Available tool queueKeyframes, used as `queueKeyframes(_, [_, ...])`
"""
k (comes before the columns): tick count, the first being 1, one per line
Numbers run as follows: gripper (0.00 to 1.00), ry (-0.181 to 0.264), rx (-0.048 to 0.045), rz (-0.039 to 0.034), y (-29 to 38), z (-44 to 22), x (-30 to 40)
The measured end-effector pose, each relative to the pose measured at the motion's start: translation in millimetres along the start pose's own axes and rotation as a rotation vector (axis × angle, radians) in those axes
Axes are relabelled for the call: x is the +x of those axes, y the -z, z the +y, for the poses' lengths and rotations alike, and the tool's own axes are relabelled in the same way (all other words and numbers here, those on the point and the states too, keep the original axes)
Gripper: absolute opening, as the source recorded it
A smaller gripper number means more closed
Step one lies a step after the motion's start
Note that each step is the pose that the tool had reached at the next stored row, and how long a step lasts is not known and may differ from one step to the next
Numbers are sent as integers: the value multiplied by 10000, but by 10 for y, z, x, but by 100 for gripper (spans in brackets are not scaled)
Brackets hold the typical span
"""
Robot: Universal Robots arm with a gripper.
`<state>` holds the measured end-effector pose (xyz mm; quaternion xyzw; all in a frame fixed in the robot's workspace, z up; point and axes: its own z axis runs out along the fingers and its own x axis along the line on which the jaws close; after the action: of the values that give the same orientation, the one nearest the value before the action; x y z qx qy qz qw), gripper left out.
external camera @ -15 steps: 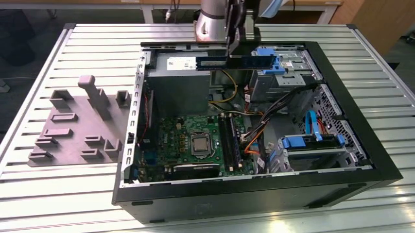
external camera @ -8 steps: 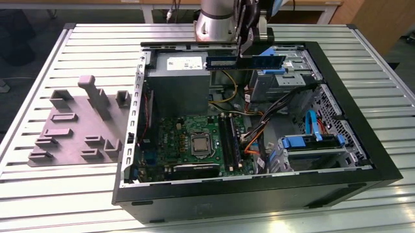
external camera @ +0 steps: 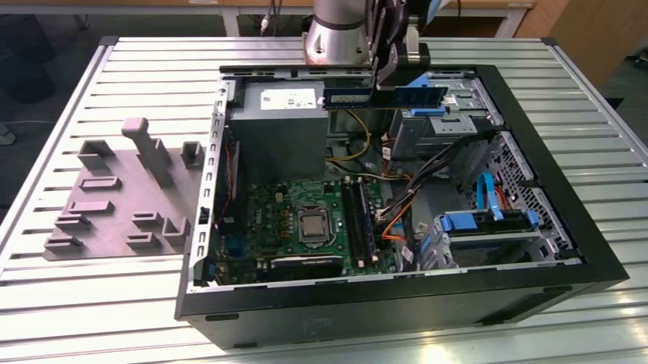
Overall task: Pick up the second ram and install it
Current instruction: 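Insert the second ram into the second slot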
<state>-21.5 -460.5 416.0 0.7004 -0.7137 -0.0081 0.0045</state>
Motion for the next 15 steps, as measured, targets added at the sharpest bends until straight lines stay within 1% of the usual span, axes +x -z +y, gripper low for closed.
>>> queueKeyframes(6, [14,0,0,0,0,-3,0])
queueKeyframes(15, [14,-289,2,-5,-4,-3,0])
